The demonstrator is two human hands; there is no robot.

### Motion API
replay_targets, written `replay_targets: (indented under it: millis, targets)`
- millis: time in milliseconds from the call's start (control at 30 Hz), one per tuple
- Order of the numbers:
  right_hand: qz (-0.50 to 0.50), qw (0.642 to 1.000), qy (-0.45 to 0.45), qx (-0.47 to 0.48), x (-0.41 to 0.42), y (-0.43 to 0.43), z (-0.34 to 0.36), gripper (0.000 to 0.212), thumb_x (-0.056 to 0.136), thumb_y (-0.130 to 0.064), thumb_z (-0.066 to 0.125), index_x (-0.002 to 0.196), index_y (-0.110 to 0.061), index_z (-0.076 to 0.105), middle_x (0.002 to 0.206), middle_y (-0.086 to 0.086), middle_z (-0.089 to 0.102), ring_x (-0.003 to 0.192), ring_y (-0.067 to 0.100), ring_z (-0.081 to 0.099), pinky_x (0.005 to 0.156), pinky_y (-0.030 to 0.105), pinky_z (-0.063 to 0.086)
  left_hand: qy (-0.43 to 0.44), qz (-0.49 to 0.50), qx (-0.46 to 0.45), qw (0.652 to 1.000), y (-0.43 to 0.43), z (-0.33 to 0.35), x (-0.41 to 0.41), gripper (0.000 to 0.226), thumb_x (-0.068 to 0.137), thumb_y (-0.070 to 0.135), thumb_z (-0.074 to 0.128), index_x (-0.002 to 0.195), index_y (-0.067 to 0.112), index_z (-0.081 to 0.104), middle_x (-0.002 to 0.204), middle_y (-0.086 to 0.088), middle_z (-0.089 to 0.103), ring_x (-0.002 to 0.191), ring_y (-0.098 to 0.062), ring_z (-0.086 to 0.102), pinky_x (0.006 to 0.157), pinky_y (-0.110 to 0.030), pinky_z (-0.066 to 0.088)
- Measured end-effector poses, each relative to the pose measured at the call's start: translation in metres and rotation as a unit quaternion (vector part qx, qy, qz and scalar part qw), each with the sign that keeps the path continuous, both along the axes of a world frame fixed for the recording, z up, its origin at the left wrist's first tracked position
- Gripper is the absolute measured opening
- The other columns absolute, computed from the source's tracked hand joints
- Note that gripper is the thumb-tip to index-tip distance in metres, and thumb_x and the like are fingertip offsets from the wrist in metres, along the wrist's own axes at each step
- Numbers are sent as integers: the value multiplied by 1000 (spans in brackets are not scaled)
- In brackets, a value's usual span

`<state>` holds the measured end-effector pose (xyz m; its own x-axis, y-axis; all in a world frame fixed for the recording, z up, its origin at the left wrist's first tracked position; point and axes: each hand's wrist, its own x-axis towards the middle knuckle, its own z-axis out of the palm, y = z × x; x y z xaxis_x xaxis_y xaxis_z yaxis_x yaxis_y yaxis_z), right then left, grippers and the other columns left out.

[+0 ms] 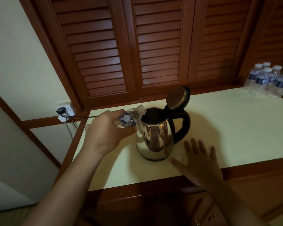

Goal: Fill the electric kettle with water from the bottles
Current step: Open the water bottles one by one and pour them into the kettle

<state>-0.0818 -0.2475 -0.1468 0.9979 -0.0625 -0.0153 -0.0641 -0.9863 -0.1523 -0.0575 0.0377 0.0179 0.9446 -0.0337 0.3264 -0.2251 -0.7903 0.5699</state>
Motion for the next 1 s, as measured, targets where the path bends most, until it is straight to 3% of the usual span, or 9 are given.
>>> replay_targets:
  millis: [167,400,733,1000]
  targets:
    - [6,1000,-20,9,-1,-1,0,108,79,-94,3,162,-26,2,171,-1,-5,156,21,-11,124,56,-5,-44,45,132,989,0,5,5,51,74,59,84,121,46,67,106,10,65,108,-24,62,93,-52,48]
    - [3,1000,-24,13,-1,-1,-3,109,78,-95,4,162,-25,5,171,-1,-3,156,21,-9,125,55,-3,-82,68,213,971,-6,1,11,60,79,53,82,135,45,62,122,8,65,119,-25,56,91,-51,35]
    - [4,999,-30,11,0,-1,-5,106,80,-93,6,161,-25,5,171,-2,-1,157,21,-8,125,55,-4,-155,71,253,952,-11,0,22,50,82,34,81,128,43,64,120,6,65,109,-28,56,88,-51,36]
    - [10,998,-57,30,-1,-2,-7,101,83,-91,11,161,-27,11,171,-3,5,157,18,-5,126,53,-1,-187,61,270,942,-12,0,30,56,78,21,84,129,38,66,123,3,65,113,-28,55,88,-52,35]
